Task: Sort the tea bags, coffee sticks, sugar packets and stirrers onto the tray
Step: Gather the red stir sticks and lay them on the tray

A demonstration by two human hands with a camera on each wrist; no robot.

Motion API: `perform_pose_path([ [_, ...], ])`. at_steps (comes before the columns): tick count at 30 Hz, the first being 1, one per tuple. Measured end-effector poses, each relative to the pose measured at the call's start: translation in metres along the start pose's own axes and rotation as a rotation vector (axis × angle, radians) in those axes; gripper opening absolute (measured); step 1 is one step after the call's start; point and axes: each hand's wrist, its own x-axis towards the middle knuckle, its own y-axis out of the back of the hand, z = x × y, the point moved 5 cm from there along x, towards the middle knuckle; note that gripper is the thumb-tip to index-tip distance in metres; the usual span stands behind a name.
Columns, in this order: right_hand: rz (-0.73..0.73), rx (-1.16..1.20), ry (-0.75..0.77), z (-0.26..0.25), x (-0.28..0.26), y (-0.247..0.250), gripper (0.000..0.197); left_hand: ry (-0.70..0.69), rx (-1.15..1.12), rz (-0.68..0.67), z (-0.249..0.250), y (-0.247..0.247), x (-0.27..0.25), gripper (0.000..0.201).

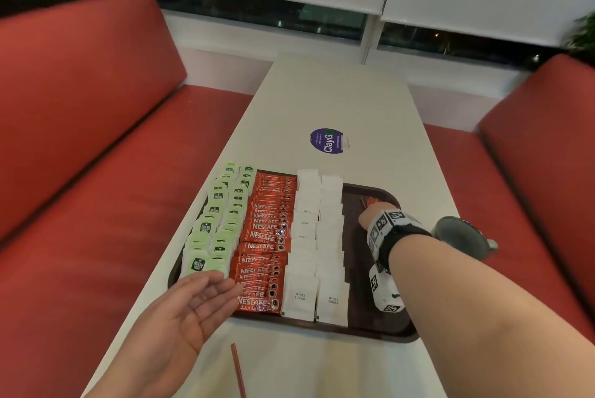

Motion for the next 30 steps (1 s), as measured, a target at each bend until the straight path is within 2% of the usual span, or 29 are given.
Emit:
perform_pose_path([
  [3,0.011,-0.021,0.082,-0.003,0.002,0.003,0.043,-0.015,-0.006,0.002,0.000,0.005,-0.001,0.025],
  [4,-0.028,-0.097,0.072,-0.003,0.002,0.002,0.042,-0.018,0.002,-0.001,0.001,0.006,-0.002,0.034],
  [7,-0.009,-0.059,0.055,0.005,0.007,0.002,0.040,-0.022,0.054,-0.002,0.001,0.009,-0.006,0.089],
  [8,0.007,-0.037,0.077,0.005,0.008,0.003,0.042,-0.026,0.066,0.001,0.001,0.010,-0.007,0.089],
  [11,0.101,0.088,0.121,0.002,-0.011,0.027,0.040,-0.055,0.039,-0.016,0.004,0.010,-0.008,0.040],
  [13,0.144,0.297,0.145,0.003,-0.038,0.055,0.030,-0.061,0.042,-0.040,0.007,0.010,-0.011,0.029],
  [15,0.301,0.486,0.252,0.014,-0.079,0.085,0.027,-0.077,0.077,-0.047,0.010,0.013,-0.013,0.022],
  [16,0.332,0.562,0.319,0.025,-0.106,0.090,0.030,-0.084,0.109,-0.049,0.010,0.015,-0.014,0.022],
  [18,0.316,0.574,0.463,0.049,-0.159,0.081,0.026,-0.099,0.201,-0.058,0.010,0.019,-0.017,0.029],
  [20,0.221,0.488,0.550,0.073,-0.203,0.050,0.025,-0.108,0.339,-0.079,0.009,0.019,-0.023,0.033],
  [23,-0.036,0.203,0.513,0.109,-0.230,-0.030,0.046,-0.106,0.593,-0.105,0.000,0.017,-0.033,0.012],
  [25,-0.164,-0.001,0.455,0.133,-0.239,-0.086,0.074,-0.154,0.889,-0.127,-0.009,0.015,-0.037,0.013],
  [28,-0.186,-0.032,0.374,0.155,-0.253,-0.140,0.118,-0.260,1.399,-0.290,-0.031,-0.002,-0.053,0.019],
  [30,-0.135,-0.050,0.364,0.153,-0.261,-0.157,0.127,-0.261,1.696,-0.527,-0.060,-0.016,-0.064,0.031],
])
